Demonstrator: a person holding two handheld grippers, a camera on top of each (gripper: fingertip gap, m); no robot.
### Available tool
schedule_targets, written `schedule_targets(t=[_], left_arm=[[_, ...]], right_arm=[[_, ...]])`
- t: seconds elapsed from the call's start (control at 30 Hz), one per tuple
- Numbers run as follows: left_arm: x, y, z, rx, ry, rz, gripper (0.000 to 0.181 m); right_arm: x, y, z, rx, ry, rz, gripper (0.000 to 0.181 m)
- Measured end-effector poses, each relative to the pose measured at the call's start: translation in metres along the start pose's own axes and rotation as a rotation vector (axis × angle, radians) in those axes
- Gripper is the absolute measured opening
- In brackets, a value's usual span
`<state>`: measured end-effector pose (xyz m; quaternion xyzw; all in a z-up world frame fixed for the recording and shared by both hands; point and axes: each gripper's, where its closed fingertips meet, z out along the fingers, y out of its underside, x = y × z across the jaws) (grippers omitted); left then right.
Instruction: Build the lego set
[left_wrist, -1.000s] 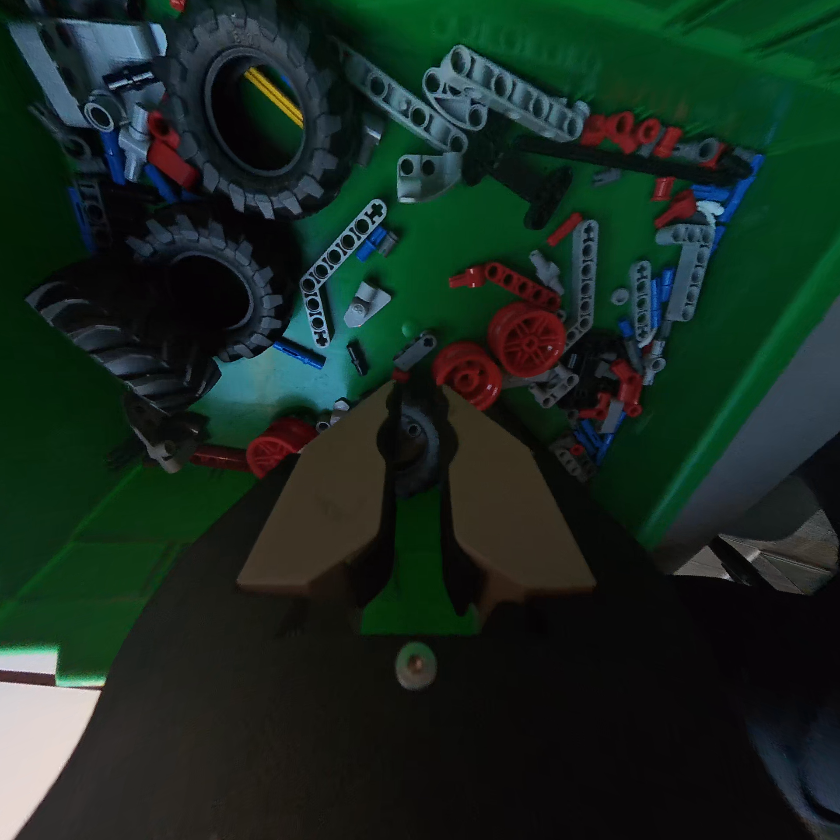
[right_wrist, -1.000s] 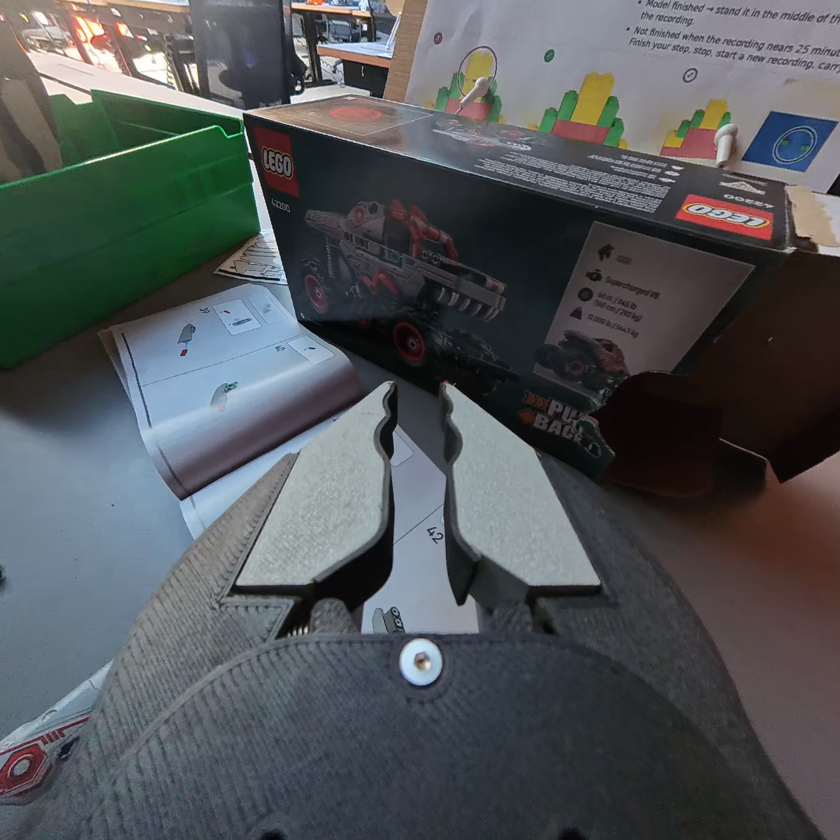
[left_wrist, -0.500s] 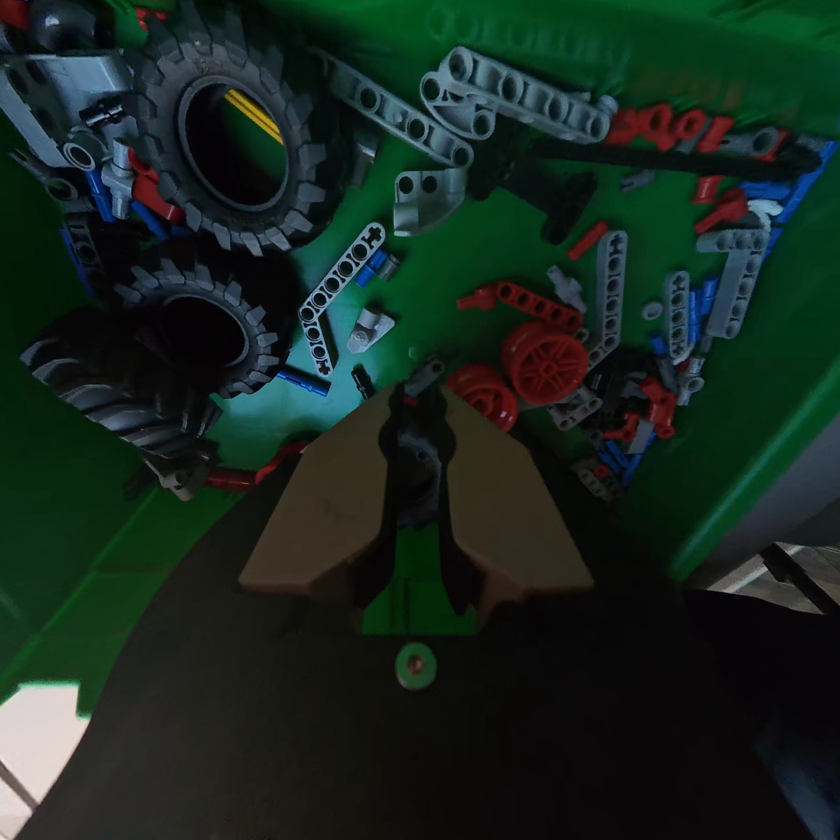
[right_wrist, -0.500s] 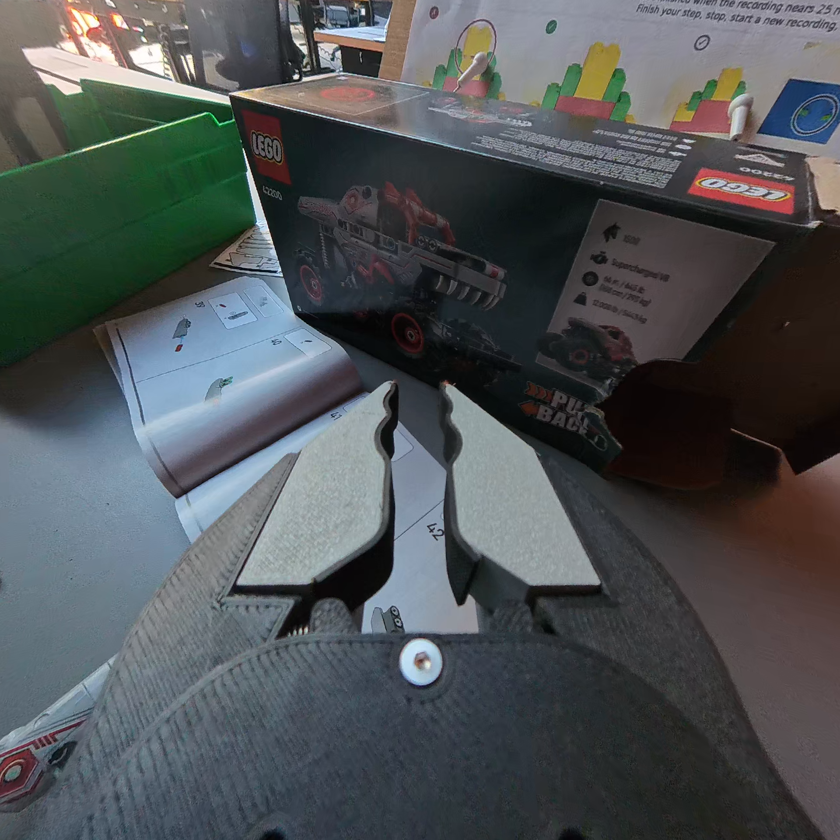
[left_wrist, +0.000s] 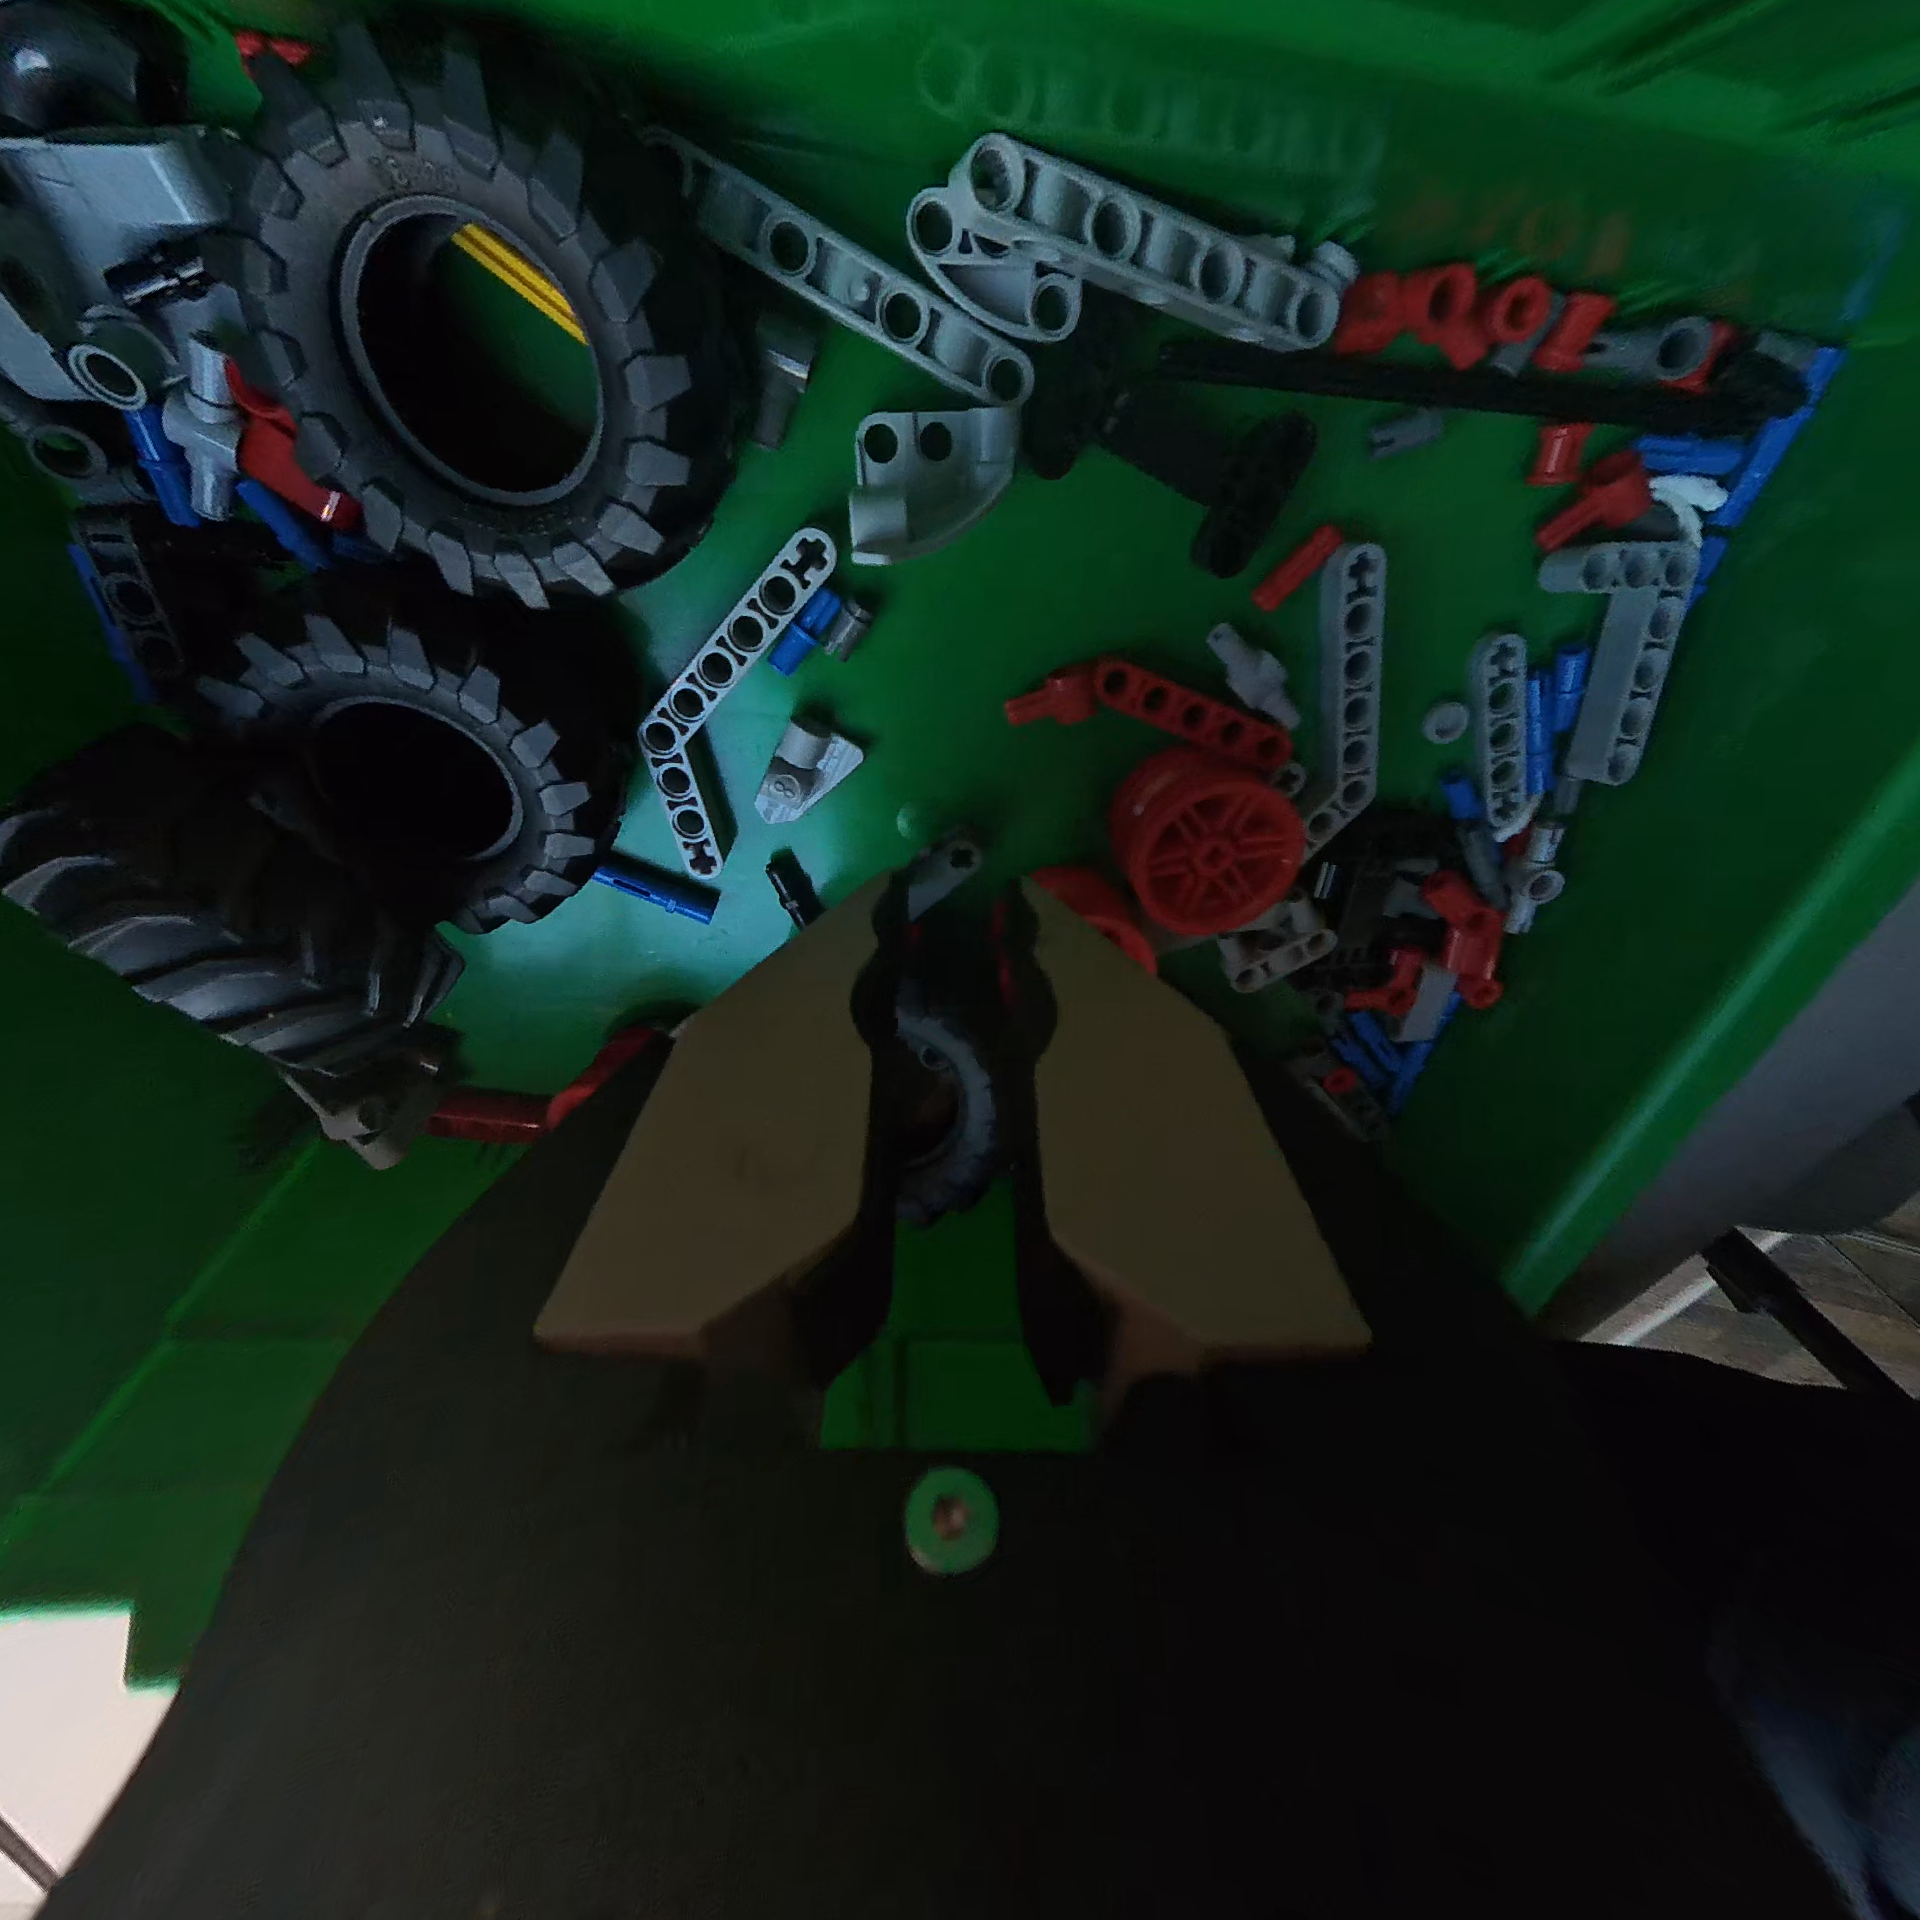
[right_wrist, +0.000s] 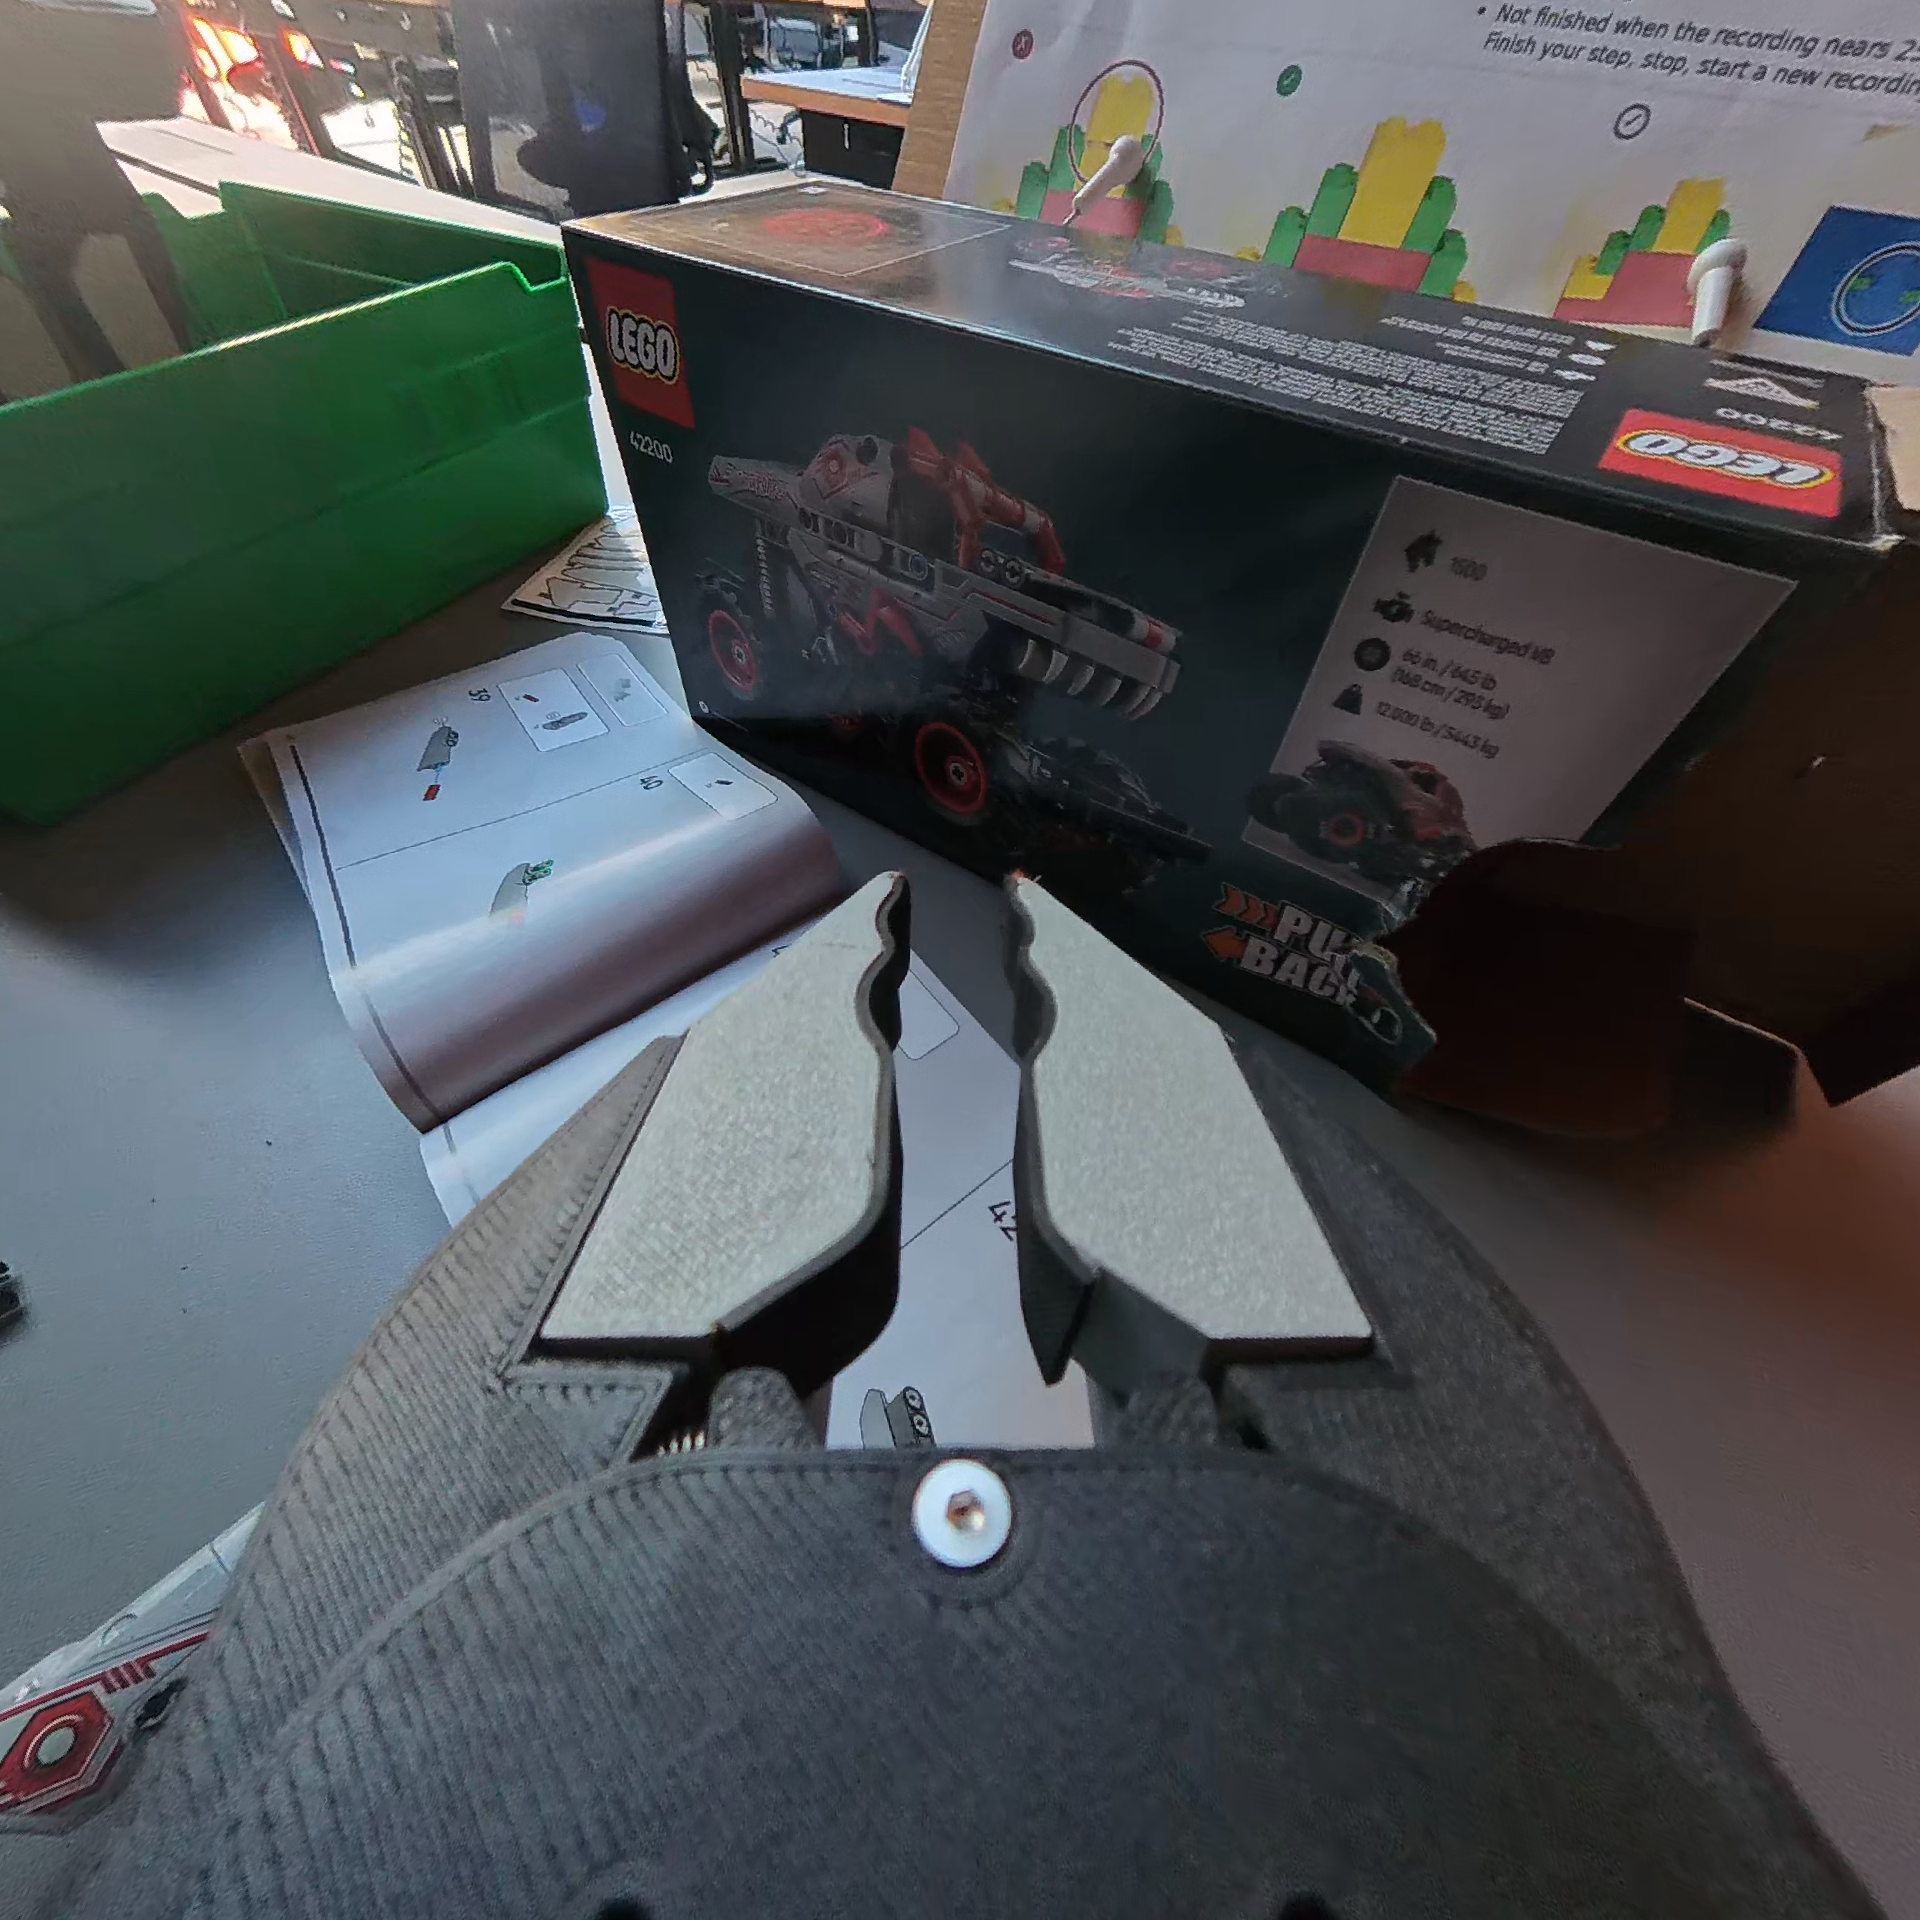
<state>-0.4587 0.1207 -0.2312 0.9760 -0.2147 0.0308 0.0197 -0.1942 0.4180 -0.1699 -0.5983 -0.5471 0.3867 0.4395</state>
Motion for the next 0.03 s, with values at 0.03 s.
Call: schedule_targets(t=[0.03], left_arm=[[-0.0014,0.0007,-0.0011,0.0,-0.01,-0.001,0.017]], right_arm=[[0.0002,-0.0003,-0.0003,0.001,0.0,0.001,0.014]])
